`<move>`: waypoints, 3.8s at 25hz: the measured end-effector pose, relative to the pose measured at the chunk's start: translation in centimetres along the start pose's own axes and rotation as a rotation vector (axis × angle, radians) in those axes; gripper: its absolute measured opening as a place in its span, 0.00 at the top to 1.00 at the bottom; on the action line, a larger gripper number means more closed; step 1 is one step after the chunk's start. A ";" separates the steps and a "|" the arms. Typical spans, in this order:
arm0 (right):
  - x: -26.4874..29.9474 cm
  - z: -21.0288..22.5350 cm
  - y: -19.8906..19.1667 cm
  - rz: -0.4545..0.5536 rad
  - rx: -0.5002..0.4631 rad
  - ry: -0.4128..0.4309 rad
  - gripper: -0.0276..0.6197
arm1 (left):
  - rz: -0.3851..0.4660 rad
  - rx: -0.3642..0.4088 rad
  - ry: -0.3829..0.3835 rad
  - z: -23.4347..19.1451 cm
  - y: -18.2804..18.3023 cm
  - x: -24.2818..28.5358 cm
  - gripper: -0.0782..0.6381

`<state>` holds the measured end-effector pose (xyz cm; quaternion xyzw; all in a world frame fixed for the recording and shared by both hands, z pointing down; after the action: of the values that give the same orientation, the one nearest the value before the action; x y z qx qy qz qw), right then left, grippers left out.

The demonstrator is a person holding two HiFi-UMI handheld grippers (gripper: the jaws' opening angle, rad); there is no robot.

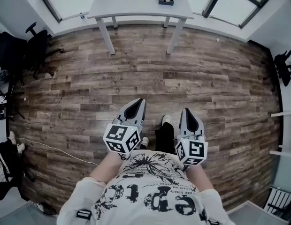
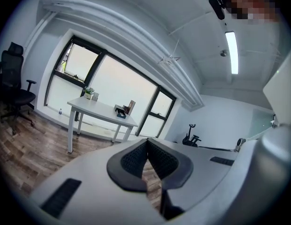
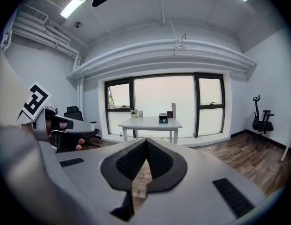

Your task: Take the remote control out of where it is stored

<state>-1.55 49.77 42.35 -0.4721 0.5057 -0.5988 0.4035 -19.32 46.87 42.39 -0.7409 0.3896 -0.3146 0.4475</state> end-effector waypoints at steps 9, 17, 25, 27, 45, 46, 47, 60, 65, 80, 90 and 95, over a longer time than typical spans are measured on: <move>11.6 8.2 2.5 0.034 0.041 0.100 0.95 | 0.024 0.098 0.077 1.1 2.9 11.8 0.88; 20.8 16.7 6.2 0.060 0.031 0.187 0.95 | 0.118 0.191 0.109 4.2 6.8 23.2 0.88; 27.0 21.7 6.6 0.049 0.015 0.181 0.95 | 0.122 0.187 0.119 3.4 8.0 30.6 0.88; 29.2 22.1 6.6 0.043 0.017 0.177 0.95 | 0.117 0.187 0.116 2.2 8.5 32.6 0.88; 56.5 21.7 13.0 0.051 -0.040 0.023 0.95 | 0.107 0.149 -0.037 -15.9 20.4 56.0 0.88; 57.8 21.3 12.9 0.043 -0.039 0.021 0.95 | 0.104 0.146 -0.036 -17.0 20.9 56.7 0.88; 59.0 20.9 12.8 0.034 -0.038 0.021 0.95 | 0.101 0.144 -0.033 -18.1 21.3 57.3 0.88; 69.9 22.1 11.3 -0.042 0.016 0.092 0.95 | 0.063 0.211 0.072 -24.4 22.2 64.3 0.88; 75.6 25.5 12.3 -0.032 0.013 0.167 0.95 | 0.061 0.179 0.126 -24.8 22.2 69.8 0.88; 90.0 36.4 13.5 -0.111 0.010 0.401 0.95 | -0.038 0.096 0.393 -25.8 19.5 86.0 0.88; 93.6 36.4 11.0 -0.226 0.045 0.414 0.95 | -0.221 0.002 0.402 -29.3 15.6 90.3 0.88; 95.3 35.1 10.3 -0.249 0.062 0.404 0.95 | -0.320 -0.021 0.409 -31.7 12.6 92.6 0.87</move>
<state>10.92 -51.34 48.64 -0.3889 0.4953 -0.7415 0.2315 -2.73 -49.60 54.59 -0.7189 0.3529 -0.5205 0.2961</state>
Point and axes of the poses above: the fingertips, and each gripper's own axes: x forward along the fingers, z to its right, y out of its top, the point moved 2 cm from there along -x, backward along the fingers, and after that the axes turned 7 degrees about z, right-handed, at the moved point
